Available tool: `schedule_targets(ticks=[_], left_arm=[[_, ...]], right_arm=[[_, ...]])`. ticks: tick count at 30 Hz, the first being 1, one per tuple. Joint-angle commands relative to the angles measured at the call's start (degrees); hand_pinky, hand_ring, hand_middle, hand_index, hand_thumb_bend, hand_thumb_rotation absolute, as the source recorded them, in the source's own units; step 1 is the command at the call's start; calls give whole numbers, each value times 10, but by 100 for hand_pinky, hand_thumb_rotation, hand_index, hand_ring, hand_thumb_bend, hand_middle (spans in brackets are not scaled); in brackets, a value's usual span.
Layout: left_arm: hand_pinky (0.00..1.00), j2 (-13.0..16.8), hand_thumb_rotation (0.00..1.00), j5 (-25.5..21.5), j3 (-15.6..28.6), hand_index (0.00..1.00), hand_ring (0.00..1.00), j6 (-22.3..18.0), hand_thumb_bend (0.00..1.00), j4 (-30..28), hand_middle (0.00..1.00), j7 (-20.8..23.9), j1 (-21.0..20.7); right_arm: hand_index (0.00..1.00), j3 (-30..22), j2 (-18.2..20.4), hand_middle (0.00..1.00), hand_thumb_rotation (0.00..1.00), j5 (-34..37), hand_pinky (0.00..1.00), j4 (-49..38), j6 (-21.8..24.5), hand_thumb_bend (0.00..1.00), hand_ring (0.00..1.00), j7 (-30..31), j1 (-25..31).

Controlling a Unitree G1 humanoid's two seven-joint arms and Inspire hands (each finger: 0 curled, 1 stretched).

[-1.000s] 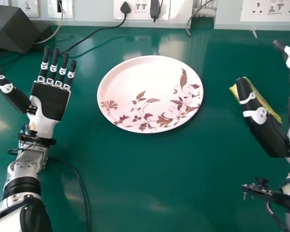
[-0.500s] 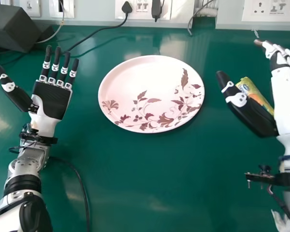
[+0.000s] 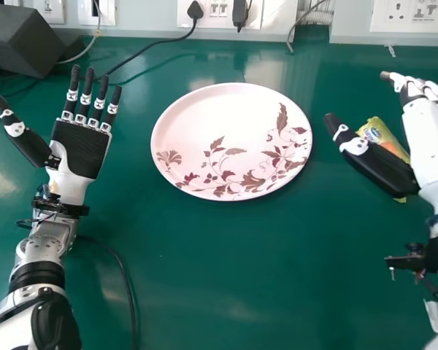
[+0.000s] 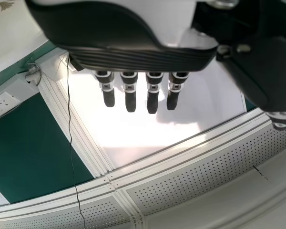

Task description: Pick up biscuit and place it in the plate

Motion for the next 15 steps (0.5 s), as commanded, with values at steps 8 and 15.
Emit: schedule_targets(ticks=[8, 15], left_arm=[[100, -45, 80, 0, 4, 100, 96, 12, 100, 22, 100, -1, 47], [100, -47, 79, 1, 5, 100, 96, 10, 100, 25, 100, -1, 47]], right_arm=[[98, -11, -26, 100, 70, -64, 98, 27, -5, 89, 100, 89, -57], [97, -16, -40, 100, 72, -94, 96, 44, -15, 89, 100, 130, -80]])
